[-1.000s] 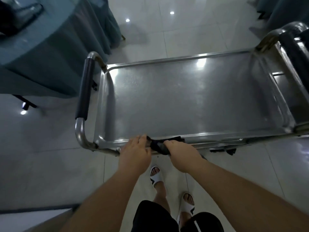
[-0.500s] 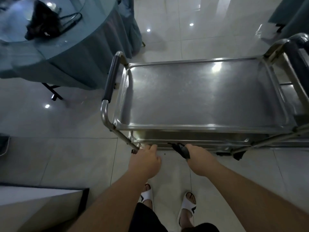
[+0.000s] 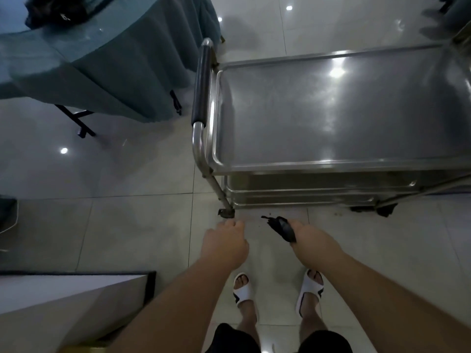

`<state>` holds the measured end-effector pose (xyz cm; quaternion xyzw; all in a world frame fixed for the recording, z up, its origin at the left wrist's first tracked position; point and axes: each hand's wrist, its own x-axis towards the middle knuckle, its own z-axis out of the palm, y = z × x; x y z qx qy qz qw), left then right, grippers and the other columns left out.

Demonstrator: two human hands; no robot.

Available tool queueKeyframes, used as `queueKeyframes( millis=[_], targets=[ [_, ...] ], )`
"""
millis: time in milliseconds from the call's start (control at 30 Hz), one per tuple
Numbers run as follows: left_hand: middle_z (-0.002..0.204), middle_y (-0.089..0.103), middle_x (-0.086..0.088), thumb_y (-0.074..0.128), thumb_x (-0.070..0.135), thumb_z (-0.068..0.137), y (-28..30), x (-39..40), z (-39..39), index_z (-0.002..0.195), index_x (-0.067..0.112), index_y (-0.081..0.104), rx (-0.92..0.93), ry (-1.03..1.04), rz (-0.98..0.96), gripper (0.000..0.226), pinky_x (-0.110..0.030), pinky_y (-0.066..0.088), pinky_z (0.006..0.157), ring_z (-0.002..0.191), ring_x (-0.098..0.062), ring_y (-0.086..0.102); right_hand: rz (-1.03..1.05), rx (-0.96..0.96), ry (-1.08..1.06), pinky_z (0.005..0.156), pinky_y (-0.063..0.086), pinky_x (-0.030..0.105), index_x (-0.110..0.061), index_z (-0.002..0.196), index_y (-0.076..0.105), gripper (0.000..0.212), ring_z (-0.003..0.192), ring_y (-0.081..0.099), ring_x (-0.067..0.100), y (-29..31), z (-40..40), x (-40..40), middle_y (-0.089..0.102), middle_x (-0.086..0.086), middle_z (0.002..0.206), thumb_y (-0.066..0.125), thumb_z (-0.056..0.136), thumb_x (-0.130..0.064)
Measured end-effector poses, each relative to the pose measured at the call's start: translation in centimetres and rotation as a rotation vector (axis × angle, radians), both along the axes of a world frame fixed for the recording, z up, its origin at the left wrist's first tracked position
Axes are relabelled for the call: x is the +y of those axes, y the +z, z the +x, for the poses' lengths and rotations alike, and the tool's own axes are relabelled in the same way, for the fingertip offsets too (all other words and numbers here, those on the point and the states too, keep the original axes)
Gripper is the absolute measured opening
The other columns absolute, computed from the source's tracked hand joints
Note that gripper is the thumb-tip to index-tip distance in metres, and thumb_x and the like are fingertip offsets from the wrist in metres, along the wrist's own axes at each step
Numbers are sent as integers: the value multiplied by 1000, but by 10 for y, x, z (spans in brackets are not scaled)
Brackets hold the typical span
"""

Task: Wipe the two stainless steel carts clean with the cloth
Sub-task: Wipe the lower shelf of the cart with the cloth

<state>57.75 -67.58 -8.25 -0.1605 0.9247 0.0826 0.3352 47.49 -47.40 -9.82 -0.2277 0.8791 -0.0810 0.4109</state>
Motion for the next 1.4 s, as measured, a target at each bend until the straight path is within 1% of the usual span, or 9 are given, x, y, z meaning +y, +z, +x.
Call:
queueKeyframes(
  millis=[167, 433, 700, 900, 967, 1033, 1167, 1300, 1400],
  targets=[
    [151, 49, -6, 39, 39, 106, -16, -28, 10, 158, 20, 34, -21, 38, 8, 55, -46, 45, 100, 132, -29, 50, -29, -23, -21, 81, 45, 32, -22, 152, 40, 49, 110, 62, 31, -16, 13, -24, 62, 12, 132, 48, 104, -18],
    [151, 49, -5, 39, 40, 105, -56, -44, -8, 157, 23, 37, 11, 255, 59, 55, -47, 45, 102, 133, -30, 50, -139, 30, -81, 86, 54, 42, -18, 132, 50, 31, 105, 63, 33, -49, -24, -62, 65, 11, 121, 50, 103, -29],
    [151, 51, -4, 46, 45, 103, -157, -70, -44, 157, 23, 38, 188, 576, 123, 59, -49, 45, 105, 136, -31, 51, -210, 65, -29, 86, 53, 40, -10, 139, 49, 41, 107, 63, 36, -136, -84, -96, 65, 18, 122, 53, 103, -28],
    [156, 51, -5, 53, 55, 101, -248, -106, -59, 160, 16, 36, 336, 786, 142, 73, -45, 44, 109, 141, -29, 50, -325, 146, -46, 84, 52, 45, -17, 127, 52, 31, 98, 61, 32, -209, -113, -135, 63, 10, 112, 53, 103, -37],
    [139, 59, 4, 61, 54, 98, -270, -116, -70, 152, 19, 46, 431, 874, 210, 66, -32, 46, 93, 128, -26, 58, -410, 180, -61, 86, 51, 46, -17, 129, 51, 32, 102, 61, 32, -230, -122, -151, 62, 9, 116, 54, 102, -34],
    [109, 62, 21, 67, 50, 96, -289, -121, -81, 126, 28, 58, 600, 952, 296, 39, -18, 42, 72, 100, -11, 63, -485, 242, -67, 86, 50, 44, -17, 134, 50, 37, 105, 60, 32, -249, -132, -169, 61, 9, 121, 56, 100, -31],
    [82, 70, 14, 69, 47, 95, -316, -127, -103, 104, 29, 67, 936, 1168, 500, 20, -17, 47, 54, 73, 0, 67, -594, 360, -18, 90, 51, 49, -15, 138, 49, 40, 111, 61, 36, -284, -147, -210, 61, 14, 129, 56, 100, -27],
    [66, 62, 2, 69, 39, 97, -345, -136, -111, 91, 7, 71, 1214, 1072, 555, 33, -12, 47, 48, 56, 2, 57, -647, 286, 20, 100, 49, 49, -21, 144, 46, 48, 119, 59, 31, -326, -150, -245, 59, 9, 134, 57, 99, -32],
    [63, 66, -7, 66, 52, 90, -364, -140, -116, 75, 6, 69, 1323, 1071, 512, 48, -19, 49, 47, 54, -5, 60, -502, 258, 337, 125, 18, 49, -32, 159, 29, 54, 154, 22, 28, -365, -135, -263, 29, 0, 166, 36, 107, -45]
  ],
)
